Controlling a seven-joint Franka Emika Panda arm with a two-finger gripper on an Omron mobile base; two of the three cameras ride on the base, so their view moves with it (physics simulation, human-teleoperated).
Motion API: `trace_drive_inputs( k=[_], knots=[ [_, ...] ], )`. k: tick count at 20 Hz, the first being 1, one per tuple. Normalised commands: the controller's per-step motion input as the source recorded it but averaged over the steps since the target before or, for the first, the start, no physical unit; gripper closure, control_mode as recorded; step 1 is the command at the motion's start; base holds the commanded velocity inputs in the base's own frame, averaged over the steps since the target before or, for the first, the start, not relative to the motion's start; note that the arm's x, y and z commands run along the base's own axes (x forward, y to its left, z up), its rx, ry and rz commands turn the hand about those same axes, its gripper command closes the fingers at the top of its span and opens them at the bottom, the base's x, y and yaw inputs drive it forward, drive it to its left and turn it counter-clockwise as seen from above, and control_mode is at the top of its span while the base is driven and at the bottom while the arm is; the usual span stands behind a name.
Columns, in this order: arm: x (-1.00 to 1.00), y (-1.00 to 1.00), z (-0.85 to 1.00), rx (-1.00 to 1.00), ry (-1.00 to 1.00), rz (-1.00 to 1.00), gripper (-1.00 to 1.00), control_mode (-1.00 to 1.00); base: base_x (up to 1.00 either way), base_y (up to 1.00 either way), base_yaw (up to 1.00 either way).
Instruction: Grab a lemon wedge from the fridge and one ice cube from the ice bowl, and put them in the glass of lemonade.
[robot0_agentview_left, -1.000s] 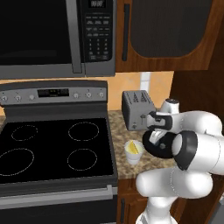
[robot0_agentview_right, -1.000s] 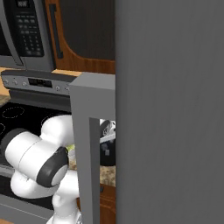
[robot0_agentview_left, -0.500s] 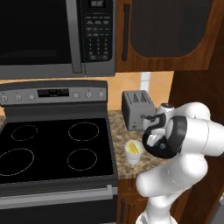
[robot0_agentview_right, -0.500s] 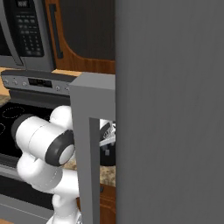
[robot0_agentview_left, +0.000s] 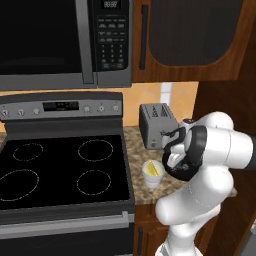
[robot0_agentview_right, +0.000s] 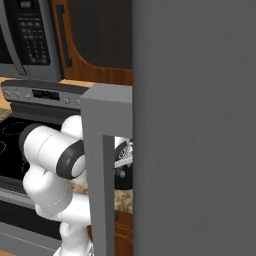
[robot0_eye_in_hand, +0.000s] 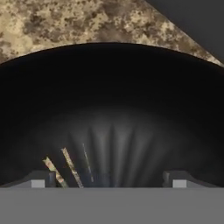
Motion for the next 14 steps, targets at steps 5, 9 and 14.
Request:
trace_drive_inputs(
  k=[5, 9, 14],
  knots=[
    [0.02, 0.0, -0.12, -0.02, -0.09, 0.0, 1.0, -1.0, 0.0, 0.0, 0.0],
    [-0.12, 0.0, 0.0, 0.0, -0.08, 0.0, 1.0, -1.0, 0.0, 0.0, 0.0],
    [-0.41, 0.01, 0.36, 0.0, -0.18, -0.06, 1.0, -1.0, 0.0, 0.0, 0.0]
  ],
)
